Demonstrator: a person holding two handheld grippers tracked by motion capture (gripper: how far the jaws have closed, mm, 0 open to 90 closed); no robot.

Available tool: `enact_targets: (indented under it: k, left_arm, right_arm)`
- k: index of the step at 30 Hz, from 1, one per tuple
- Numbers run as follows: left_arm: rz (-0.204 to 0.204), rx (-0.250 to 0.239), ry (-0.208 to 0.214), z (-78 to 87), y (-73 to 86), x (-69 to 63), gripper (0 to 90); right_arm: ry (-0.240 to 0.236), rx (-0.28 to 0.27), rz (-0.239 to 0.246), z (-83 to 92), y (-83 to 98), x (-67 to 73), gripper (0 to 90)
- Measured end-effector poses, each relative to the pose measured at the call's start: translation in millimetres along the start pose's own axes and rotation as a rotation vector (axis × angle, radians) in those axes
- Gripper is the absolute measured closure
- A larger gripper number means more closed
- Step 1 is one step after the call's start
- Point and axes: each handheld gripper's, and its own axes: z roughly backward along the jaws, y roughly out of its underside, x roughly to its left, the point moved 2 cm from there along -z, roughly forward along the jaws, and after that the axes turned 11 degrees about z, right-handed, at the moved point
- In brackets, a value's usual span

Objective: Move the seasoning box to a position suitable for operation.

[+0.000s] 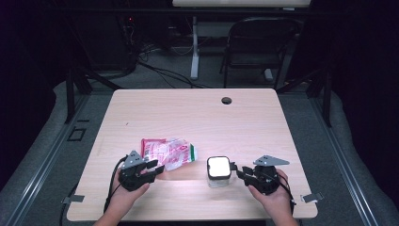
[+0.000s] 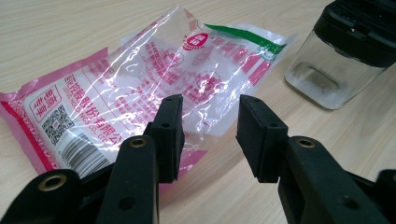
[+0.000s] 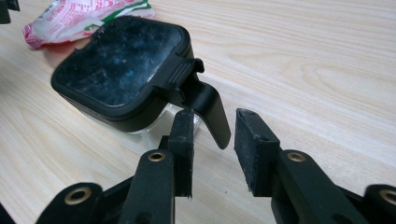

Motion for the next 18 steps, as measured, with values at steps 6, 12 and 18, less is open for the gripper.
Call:
enact_targets:
  k: [6, 12, 18]
  left_arm:
    - [-0.01, -0.008, -0.005, -7.8, -23.7, -14.0, 59.5]
    - [0.015, -0.036, 0.034, -20.8, -57.9, -30.5, 56.2]
    - [0.02, -0.063, 0.072, -35.7, -81.0, -45.3, 60.0]
  right_arm:
    - [0.003, 0.004, -0.026, 15.1, -15.9, 2.4, 70.0]
    - [0.025, 0.024, 0.0, 21.3, -43.5, 3.0, 68.7]
    - [0.029, -0.005, 0.002, 15.9, -67.2, 1.1, 60.9]
